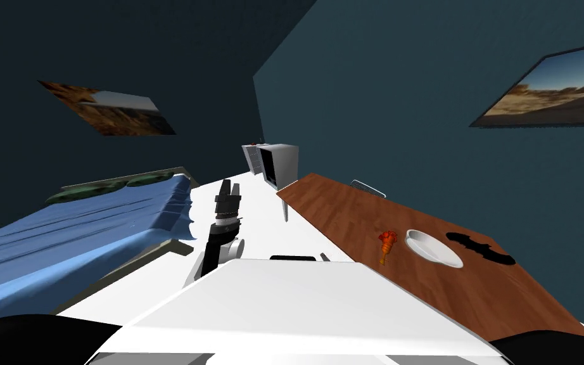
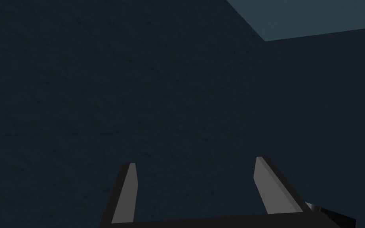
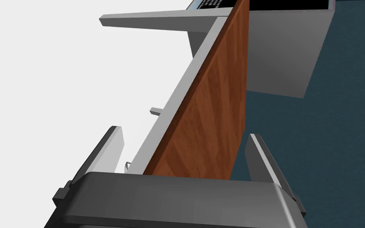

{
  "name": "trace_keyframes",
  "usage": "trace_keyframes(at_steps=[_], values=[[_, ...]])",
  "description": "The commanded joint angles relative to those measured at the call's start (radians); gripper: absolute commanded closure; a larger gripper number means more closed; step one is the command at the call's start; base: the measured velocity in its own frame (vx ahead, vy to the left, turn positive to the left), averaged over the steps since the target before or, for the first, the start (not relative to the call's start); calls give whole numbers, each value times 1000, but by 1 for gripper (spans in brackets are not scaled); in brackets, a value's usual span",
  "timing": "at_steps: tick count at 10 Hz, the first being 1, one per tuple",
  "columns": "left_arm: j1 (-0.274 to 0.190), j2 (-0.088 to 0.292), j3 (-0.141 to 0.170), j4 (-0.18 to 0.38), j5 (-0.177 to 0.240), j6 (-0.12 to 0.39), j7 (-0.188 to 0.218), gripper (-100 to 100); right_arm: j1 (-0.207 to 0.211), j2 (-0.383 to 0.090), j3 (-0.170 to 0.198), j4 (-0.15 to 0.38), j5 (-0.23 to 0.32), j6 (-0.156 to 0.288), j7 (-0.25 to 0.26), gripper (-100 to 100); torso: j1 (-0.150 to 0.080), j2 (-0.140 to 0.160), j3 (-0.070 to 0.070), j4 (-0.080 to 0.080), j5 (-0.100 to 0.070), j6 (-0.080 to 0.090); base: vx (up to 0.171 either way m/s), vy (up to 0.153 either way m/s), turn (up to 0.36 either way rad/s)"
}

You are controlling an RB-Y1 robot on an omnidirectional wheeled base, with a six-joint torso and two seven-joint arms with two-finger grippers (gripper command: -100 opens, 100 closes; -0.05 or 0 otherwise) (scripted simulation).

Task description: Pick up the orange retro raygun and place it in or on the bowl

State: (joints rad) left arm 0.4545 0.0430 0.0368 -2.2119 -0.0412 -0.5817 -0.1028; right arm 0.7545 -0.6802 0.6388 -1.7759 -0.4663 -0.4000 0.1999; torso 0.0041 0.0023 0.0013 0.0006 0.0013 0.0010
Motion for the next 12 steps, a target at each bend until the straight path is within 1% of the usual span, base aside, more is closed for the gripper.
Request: trace_keyframes(at_steps=[1, 2, 3, 4, 5, 6, 7, 8, 9, 10, 11, 12], values=[[0, 0, 0, 0, 0, 0, 0, 0, 13, -50, 50, 35, -46, 8, 16, -100, 0, 0, 0, 0, 0, 0, -11, 63, 193], [0, 0, 0, 0, 0, 0, 0, 0, 13, -83, 81, 74, -77, 16, 26, -100, 0, 0, 0, 0, 0, 0, 3, 83, 325], [0, 0, 0, 0, 0, 0, 0, 0, 13, -103, 91, 74, -85, 16, 26, -100, 1, 0, 0, 0, 0, -1, 11, 56, 91], [0, 0, 0, 0, 0, 0, 0, 0, 10, -141, 127, 113, -124, 24, 35, -100, 0, 0, 0, 0, 0, 0, 11, 55, 160], [0, 0, 0, 0, 0, 0, 0, 0, 10, -147, 128, 113, -124, 24, 35, -100, -1, 0, 0, 0, 0, 0, 7, 38, 79], [0, 0, 0, 0, 0, 0, 0, 0, 5, -187, 164, 153, -163, 33, 43, -100, -2, 0, 0, 0, 0, 0, 12, 42, 170], [0, 0, 0, 0, 0, 0, 0, 0, 5, -191, 164, 153, -163, 33, 43, -100, -2, -1, 0, 0, 0, 0, 8, 30, 90], [0, 0, 0, 0, 0, 0, 0, 0, -2, -227, 198, 193, -202, 42, 50, -100, -2, 0, 0, 0, 0, 0, 10, 42, 179], [0, 0, 0, 0, 0, 0, 0, 0, -12, -259, 229, 216, -231, 51, 56, -100, -2, -1, 0, 0, 0, 0, 7, 49, 203], [0, 0, 0, 0, 0, 0, 0, 0, -12, -279, 230, 233, -240, 51, 56, -100, -2, -1, 0, 0, 0, 0, 10, 31, 78], [0, 0, 0, 0, 0, 0, 0, 0, -23, -313, 260, 267, -277, 60, 62, -100, -2, 0, 0, 0, 0, 0, 18, 24, 137], [0, 0, 0, 0, 0, 0, 0, 0, -23, -323, 260, 273, -277, 60, 62, -100, -3, -1, 0, 0, 0, 0, 21, 16, 66]])
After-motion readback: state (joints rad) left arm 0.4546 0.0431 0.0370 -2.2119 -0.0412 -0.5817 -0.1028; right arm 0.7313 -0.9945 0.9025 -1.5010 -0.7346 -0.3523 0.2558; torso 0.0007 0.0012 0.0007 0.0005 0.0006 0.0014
